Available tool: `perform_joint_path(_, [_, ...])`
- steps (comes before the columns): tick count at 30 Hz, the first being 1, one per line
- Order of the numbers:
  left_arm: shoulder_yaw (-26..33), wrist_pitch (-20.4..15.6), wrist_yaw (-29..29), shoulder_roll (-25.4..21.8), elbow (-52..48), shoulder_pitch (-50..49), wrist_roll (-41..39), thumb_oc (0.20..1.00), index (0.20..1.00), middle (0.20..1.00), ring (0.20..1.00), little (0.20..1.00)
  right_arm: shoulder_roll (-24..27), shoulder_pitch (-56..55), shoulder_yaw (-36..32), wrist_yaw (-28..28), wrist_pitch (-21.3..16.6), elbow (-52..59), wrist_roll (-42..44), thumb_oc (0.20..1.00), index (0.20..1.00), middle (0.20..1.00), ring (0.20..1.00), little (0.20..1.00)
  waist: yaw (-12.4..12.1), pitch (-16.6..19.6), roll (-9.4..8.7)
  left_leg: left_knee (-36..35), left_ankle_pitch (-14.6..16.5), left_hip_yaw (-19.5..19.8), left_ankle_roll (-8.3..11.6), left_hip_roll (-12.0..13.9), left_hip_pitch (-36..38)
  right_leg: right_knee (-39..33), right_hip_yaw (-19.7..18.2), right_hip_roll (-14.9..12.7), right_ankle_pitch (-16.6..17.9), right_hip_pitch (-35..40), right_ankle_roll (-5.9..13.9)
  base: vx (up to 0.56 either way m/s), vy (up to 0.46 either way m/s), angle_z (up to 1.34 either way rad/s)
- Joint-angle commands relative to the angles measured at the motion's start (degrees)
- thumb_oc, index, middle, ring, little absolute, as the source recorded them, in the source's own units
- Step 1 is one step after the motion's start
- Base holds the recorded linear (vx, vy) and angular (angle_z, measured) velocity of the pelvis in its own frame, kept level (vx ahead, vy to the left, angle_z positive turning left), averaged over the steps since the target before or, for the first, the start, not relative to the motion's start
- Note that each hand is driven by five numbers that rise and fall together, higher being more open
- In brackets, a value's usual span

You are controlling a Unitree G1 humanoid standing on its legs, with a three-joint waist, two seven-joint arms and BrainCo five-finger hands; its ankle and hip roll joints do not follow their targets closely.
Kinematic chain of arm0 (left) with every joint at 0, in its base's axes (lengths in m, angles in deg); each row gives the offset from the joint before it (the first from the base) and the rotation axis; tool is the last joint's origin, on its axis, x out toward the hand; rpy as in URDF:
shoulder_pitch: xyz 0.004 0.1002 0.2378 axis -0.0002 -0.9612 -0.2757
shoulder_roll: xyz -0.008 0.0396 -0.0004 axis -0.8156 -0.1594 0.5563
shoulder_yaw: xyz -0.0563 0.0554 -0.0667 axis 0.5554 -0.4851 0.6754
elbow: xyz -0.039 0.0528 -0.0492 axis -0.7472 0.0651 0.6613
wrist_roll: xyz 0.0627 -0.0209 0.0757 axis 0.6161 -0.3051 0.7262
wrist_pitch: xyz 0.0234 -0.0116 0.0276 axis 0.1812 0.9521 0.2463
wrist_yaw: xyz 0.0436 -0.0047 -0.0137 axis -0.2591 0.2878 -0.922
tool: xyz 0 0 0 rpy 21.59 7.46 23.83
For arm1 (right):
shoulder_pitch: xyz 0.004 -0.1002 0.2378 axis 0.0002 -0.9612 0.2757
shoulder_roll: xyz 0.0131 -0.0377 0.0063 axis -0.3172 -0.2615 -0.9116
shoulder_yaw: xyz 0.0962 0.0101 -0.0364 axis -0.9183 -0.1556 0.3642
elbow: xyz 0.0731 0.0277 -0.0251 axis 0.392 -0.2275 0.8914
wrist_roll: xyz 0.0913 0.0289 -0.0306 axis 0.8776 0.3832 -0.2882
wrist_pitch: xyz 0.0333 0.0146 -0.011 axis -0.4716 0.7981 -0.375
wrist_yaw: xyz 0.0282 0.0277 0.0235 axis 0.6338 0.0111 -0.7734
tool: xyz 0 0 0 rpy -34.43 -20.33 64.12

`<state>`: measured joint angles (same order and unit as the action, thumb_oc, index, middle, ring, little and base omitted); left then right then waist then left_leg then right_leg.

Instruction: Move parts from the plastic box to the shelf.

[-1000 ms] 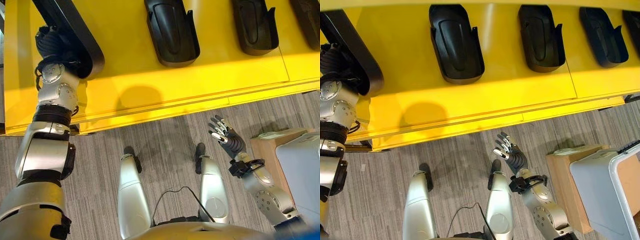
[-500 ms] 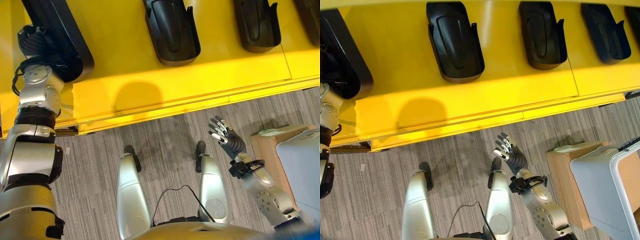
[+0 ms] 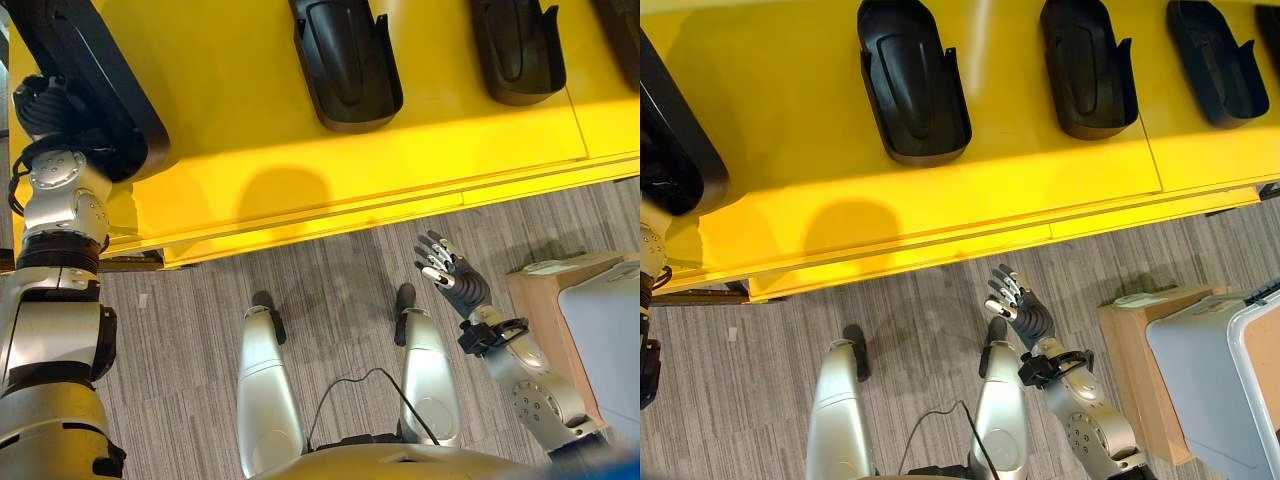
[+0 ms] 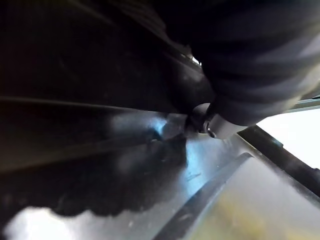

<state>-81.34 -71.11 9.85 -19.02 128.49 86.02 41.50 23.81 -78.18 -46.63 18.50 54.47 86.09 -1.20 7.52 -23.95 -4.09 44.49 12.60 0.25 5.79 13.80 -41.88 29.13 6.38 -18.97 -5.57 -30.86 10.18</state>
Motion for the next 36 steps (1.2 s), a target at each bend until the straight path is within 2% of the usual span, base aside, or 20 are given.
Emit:
perform_joint_path(1, [-0.68, 0.53, 0.65, -5.04, 4.55, 1.74, 3.78, 0.2, 0.2, 0.2, 0.2, 0.2, 1.01, 0.4, -3.18, -0.92, -2.36, 1.5, 1.61, 1.0, 1.0, 1.0, 1.0, 1.0, -0.21, 0.6, -0.14, -4.92, -2.17, 1.17, 1.48, 0.74, 2.38, 8.29, -2.1, -3.33, -6.71, -1.44, -0.99, 0.0, 0.0, 0.0])
perform_joint_path(13, [-7.83, 1.63, 1.3, -9.17, 5.43, 8.87, 12.4, 0.2, 0.2, 0.2, 0.2, 0.2, 1.68, 0.22, -4.44, -1.69, -2.97, 1.37, 2.83, 1.0, 1.0, 1.0, 1.0, 1.0, 0.54, 0.66, 0.28, -4.54, -2.11, 0.6, 1.37, 0.95, 1.88, 8.23, -2.58, -3.35, -6.37, -2.21, -0.69, 0.0, 0.001, -0.02])
perform_joint_path(34, [-6.45, -0.21, -0.46, -7.23, 2.17, 8.91, 8.22, 0.2, 0.2, 0.2, 0.2, 0.2, 2.18, -0.53, -5.05, -1.4, -3.3, 1.7, 1.9, 1.0, 1.0, 1.0, 1.0, 1.0, 0.57, 0.71, 0.66, -4.3, -1.82, 0.48, 1.21, 0.75, 1.36, 8.83, -2.91, -3.43, -6.68, -2.95, -0.62, 0.0, 0.0, 0.0])
perform_joint_path(35, [-6.23, -0.43, -0.57, -7.03, 2.27, 9.03, 7.53, 0.426, 0.426, 0.426, 0.426, 0.426, 2.15, -0.55, -5.01, -1.41, -3.29, 1.72, 1.92, 1.0, 1.0, 1.0, 1.0, 1.0, 0.58, 0.72, 0.69, -4.31, -1.79, 0.45, 1.19, 0.71, 1.44, 8.91, -2.93, -3.43, -6.7, -2.95, -0.65, 0.0, 0.0, 0.0])
perform_joint_path(36, [-6.2, -0.45, -0.48, -6.97, 2.47, 9.09, 7.28, 1.0, 1.0, 1.0, 1.0, 1.0, 2.23, -0.6, -4.98, -1.41, -3.3, 1.66, 1.96, 1.0, 1.0, 1.0, 1.0, 1.0, 0.61, 0.71, 0.75, -4.24, -1.74, 0.44, 1.18, 0.72, 1.46, 8.94, -2.97, -3.46, -6.72, -2.92, -0.7, 0.0, 0.0, 0.0])
